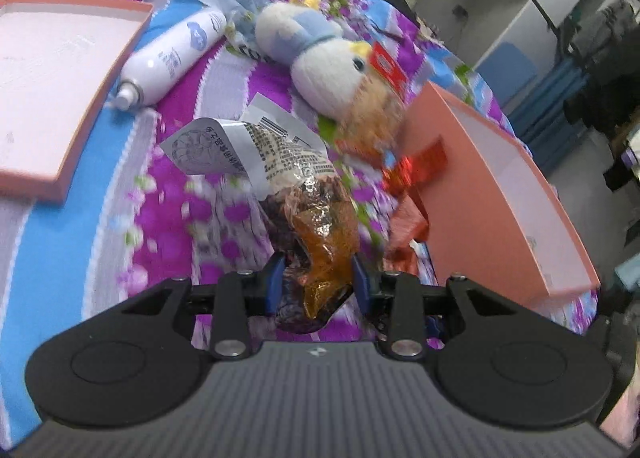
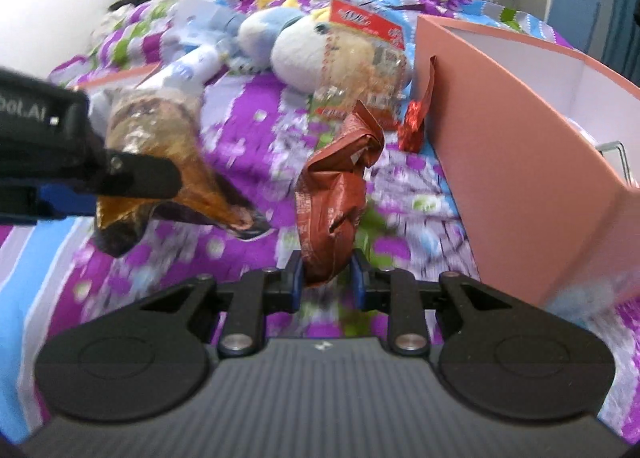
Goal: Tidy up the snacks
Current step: 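Grasp the brown snack bag with left gripper while right gripper grasps foil packet, then lift the brown bag with left gripper while right gripper lifts the foil packet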
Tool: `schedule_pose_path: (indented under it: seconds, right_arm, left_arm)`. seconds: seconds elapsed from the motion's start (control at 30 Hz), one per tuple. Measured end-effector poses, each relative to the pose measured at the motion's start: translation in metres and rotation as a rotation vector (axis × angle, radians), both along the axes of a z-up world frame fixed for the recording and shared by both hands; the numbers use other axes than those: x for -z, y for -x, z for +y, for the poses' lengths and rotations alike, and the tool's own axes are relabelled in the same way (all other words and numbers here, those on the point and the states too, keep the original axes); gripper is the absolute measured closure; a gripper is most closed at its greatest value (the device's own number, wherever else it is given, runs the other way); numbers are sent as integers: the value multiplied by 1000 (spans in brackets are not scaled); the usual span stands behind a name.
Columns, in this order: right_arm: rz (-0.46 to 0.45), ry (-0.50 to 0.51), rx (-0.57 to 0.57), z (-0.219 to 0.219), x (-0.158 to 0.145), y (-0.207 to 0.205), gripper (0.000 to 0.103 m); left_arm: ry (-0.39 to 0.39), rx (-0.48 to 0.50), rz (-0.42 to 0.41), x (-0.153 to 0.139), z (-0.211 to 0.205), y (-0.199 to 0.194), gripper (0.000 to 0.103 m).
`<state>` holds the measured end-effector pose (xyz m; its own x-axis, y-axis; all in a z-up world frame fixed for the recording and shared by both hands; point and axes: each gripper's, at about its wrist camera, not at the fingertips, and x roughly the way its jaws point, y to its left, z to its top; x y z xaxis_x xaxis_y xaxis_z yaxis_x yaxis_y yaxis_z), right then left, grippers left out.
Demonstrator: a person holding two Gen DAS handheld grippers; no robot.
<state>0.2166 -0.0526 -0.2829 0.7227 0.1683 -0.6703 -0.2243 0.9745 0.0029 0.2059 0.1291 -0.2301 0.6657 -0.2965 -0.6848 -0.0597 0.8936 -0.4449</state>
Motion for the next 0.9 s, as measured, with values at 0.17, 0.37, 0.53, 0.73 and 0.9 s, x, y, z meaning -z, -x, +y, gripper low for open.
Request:
schedule_pose_path:
  seconds: [0.17,0.37,0.53,0.73,0.9]
  right_arm:
    - [5,61,-51,-9,1,32,76]
    - [-2,128,-99,-14,0,56,76]
    - [-16,190,-125,-7,3,60,76]
    - [-24,217,-140,-2,5,61,74]
    - [-3,148,-170,-4,0,62,61]
  left_arm:
    - [6,17,41,5,-6,33,62]
    - [-4,16,87,14,-1,62,62]
    - [-9,-5,112,19,11,72,62]
    - [-25,-23,122,18,19,79,52]
    - [-35,-60,137,17,25,87,20]
